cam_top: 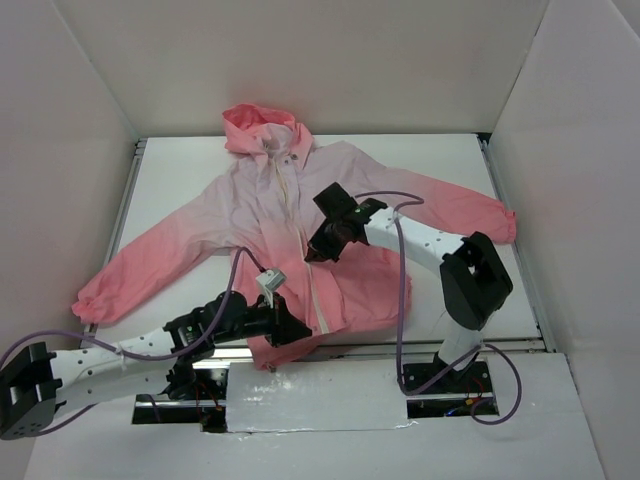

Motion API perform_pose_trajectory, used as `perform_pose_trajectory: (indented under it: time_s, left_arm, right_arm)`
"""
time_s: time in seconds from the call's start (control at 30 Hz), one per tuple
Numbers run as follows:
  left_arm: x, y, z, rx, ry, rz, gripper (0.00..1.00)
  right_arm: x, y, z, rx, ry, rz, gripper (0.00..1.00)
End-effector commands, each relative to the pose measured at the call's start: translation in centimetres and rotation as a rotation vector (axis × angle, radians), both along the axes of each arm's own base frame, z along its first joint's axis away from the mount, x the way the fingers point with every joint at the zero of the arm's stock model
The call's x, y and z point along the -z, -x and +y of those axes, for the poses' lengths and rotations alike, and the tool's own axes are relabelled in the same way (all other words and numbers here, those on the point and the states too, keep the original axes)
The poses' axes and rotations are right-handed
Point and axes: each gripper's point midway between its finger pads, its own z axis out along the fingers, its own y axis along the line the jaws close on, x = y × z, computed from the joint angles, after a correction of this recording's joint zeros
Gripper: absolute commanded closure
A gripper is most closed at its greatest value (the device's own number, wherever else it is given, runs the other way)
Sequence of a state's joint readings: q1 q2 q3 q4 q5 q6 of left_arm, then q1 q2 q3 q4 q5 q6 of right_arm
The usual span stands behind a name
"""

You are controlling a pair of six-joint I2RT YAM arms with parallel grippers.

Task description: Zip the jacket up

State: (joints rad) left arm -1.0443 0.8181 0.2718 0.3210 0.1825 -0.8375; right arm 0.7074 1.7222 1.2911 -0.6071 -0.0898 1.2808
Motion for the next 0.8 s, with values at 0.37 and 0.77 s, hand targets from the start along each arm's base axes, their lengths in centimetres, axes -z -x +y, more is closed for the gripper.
perform_pose_trajectory:
  time_s: [0.37, 0.77]
  left_arm:
    - [-2.6, 5.7, 0.7, 0.228, 0.017, 0.056, 1.00]
    - [-2.5, 5.3, 1.4, 0.170, -0.022, 0.087, 1.00]
  right_arm:
    - [-3.5, -19.5, -2.2, 0.228, -0.049, -0.325, 1.00]
    - [-9.1, -23.9, -3.4, 0.262, -0.240, -0.448, 1.00]
